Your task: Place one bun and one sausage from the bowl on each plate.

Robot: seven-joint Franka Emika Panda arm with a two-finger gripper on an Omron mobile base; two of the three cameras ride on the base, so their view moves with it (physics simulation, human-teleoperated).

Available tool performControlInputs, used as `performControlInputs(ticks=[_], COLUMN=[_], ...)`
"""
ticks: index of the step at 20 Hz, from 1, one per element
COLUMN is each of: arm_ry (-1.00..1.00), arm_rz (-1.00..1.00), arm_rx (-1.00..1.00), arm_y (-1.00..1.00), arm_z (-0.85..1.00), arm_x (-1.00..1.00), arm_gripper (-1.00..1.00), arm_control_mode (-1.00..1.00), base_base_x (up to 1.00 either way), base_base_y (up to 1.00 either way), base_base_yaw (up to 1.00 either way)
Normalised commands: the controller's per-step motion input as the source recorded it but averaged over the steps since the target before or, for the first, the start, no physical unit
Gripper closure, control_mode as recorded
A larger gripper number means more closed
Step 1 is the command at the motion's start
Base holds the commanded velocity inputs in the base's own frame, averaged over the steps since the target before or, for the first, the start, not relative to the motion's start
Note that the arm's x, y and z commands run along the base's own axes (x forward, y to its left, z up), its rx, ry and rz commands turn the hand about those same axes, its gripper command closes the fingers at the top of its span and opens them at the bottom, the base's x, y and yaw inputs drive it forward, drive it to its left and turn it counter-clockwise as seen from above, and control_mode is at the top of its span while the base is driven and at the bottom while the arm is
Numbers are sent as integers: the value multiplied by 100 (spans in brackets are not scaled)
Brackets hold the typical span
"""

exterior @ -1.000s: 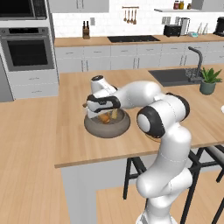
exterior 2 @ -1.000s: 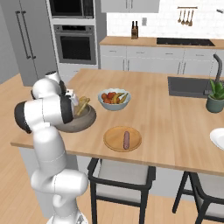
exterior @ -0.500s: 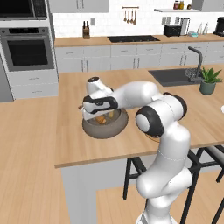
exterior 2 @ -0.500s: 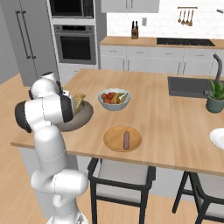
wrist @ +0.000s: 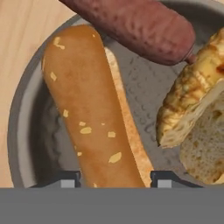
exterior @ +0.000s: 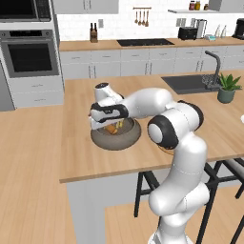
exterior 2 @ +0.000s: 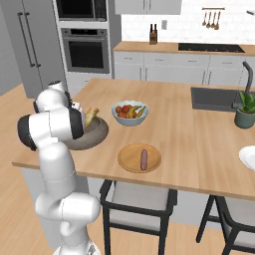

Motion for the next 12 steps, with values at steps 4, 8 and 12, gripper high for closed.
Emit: performControlInputs(ticks=[4,8,12], arm_ry=[1,0,0], arm_rz=[0,-2,-2], arm_rx=[0,0,0], arm_y=[-21,-35,-28], arm_z=[4,54,81], arm_x=[-3,-1,-23], arm_gripper=[100,100,100], arm_control_mode=[-100,-100,-100], base_base_x=[0,0,0], base_base_y=[0,0,0], base_base_yaw=[0,0,0])
